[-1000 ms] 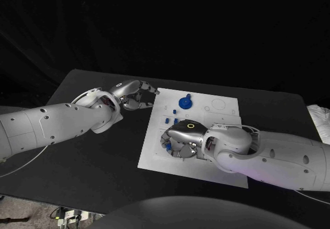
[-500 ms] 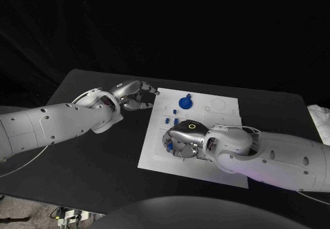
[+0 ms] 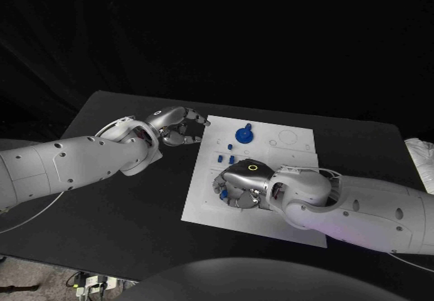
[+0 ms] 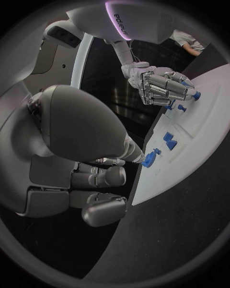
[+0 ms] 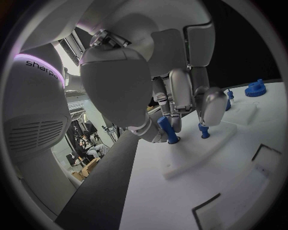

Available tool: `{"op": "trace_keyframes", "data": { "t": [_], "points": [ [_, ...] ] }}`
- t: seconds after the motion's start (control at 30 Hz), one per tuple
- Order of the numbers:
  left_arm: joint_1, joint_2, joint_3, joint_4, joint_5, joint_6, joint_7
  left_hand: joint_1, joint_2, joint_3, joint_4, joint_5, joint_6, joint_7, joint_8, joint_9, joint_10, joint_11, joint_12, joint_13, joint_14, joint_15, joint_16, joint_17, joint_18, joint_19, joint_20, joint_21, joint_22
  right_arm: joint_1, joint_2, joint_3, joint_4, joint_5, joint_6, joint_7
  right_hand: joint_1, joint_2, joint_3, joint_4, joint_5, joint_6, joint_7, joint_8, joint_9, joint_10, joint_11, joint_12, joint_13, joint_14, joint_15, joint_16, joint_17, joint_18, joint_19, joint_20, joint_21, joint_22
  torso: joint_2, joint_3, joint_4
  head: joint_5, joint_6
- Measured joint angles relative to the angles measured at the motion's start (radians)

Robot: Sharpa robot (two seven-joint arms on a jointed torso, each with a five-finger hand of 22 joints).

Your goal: Assemble the parts on the task board

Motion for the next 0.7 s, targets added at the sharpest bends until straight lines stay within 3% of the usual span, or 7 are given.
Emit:
{"op": "trace_keyframes", "data": {
  "t": [0.47, 0.53, 0.7],
  "points": [
    [-0.006, 0.001, 0.000, -0.003, 0.000, 0.006, -0.005, 0.000, 0.000, 0.000, 0.000, 0.000, 0.000, 0.000, 0.000, 0.000, 0.000, 0.000, 0.000, 0.000, -0.002, 0.002, -0.004, -0.001, 0.000, 0.000, 0.000, 0.000, 0.000, -0.005, -0.002, 0.001, -0.001, 0.001, -0.006, -0.002, 0.000, 0.000, 0.002, -0.010, -0.084, 0.005, -0.005, -0.006, -0.008, 0.001, -0.002, -0.011, 0.005, -0.005, 0.005, -0.005, -0.009, 0.000, -0.008, 0.001, -0.015, 0.000, -0.001, -0.0002, 0.0005, 0.001, 0.000],
    [-0.006, 0.002, 0.000, -0.003, 0.000, 0.007, -0.006, 0.000, 0.000, 0.000, 0.000, 0.000, 0.004, 0.004, 0.000, 0.000, 0.000, 0.000, 0.000, 0.000, -0.004, 0.004, -0.004, -0.001, 0.000, 0.000, 0.000, -0.004, 0.000, -0.005, -0.003, 0.001, 0.000, 0.001, -0.006, -0.003, -0.004, -0.004, -0.002, -0.014, -0.108, 0.001, -0.006, -0.016, -0.012, -0.007, -0.010, -0.020, 0.005, -0.010, 0.010, -0.007, -0.015, 0.000, -0.014, 0.004, -0.026, 0.000, -0.001, -0.0002, 0.0005, 0.002, 0.000],
    [-0.007, 0.002, 0.000, -0.003, 0.000, 0.010, -0.009, 0.000, 0.000, 0.000, 0.000, 0.000, 0.004, 0.004, 0.000, 0.000, 0.000, 0.000, 0.000, 0.000, -0.004, 0.004, -0.004, -0.001, 0.000, 0.000, 0.000, -0.004, 0.000, -0.009, -0.009, -0.001, 0.002, 0.001, -0.007, -0.005, -0.021, -0.021, -0.018, -0.007, -0.196, -0.108, -0.018, -0.083, -0.048, -0.120, 0.032, -0.062, -0.004, -0.040, 0.040, -0.021, -0.046, 0.000, -0.047, 0.029, -0.072, 0.000, -0.001, -0.0001, 0.0001, 0.003, 0.000]
  ]
}}
